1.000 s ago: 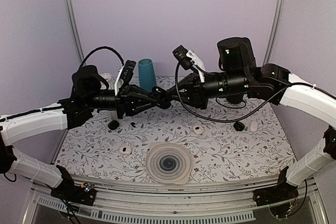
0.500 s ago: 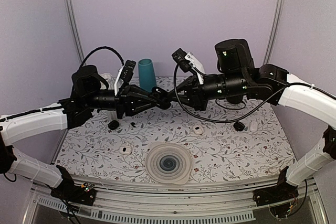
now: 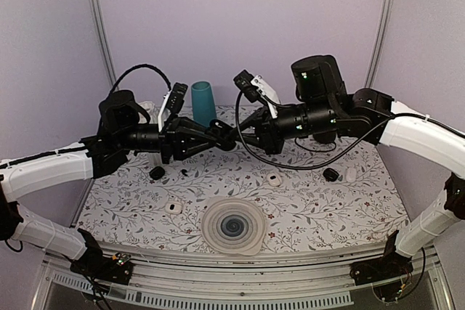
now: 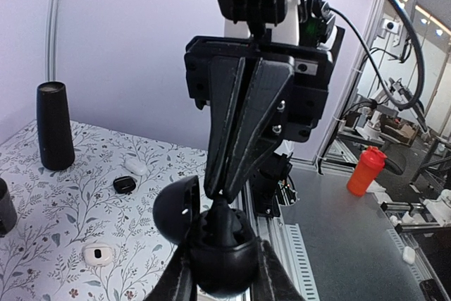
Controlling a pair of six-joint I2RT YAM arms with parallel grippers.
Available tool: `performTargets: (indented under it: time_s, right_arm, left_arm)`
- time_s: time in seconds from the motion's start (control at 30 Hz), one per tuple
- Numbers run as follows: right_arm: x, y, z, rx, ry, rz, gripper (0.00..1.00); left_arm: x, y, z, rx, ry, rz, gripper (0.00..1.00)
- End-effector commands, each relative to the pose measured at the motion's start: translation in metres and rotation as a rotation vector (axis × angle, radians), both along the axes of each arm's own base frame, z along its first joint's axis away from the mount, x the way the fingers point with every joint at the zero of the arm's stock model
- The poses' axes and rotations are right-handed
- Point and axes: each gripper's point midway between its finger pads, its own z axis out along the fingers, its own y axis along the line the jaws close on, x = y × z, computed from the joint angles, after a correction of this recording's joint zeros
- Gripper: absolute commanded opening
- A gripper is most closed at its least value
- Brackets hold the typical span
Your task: Insert the wireless bluetooth earbuds into the charging case
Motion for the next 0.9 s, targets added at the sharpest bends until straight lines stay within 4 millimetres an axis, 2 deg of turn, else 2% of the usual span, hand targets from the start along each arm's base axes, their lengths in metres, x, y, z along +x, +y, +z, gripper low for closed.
performTargets:
  time_s: [0.0, 0.37, 0.6, 0.77, 0.87]
  right_arm:
    - [-0.004, 0.004, -0.002, -0.011, 0.015, 0.031, 0.04]
    - [-0.020, 0.009, -0.004, -0.014, 0.030, 0.093, 0.03]
    - [-0.016, 0.007, -0.011, -0.045, -0.003, 0.089, 0.03]
    - [0.001, 0.003, -0.023, -0.096, -0.018, -0.004, 0.03]
    - [-0.004, 0.005, -0.018, -0.080, -0.015, 0.024, 0.03]
  left_arm:
    - [-0.001, 0.006, 0.024, -0.058, -0.069, 0.024, 0.00]
    - [0.002, 0.007, 0.023, -0.059, -0.068, 0.042, 0.00]
    - [0.001, 0.009, 0.025, -0.063, -0.073, 0.046, 0.00]
    - [-0.002, 0.010, 0.029, -0.075, -0.077, 0.035, 0.00]
    - [0.002, 0.011, 0.028, -0.072, -0.068, 0.059, 0.00]
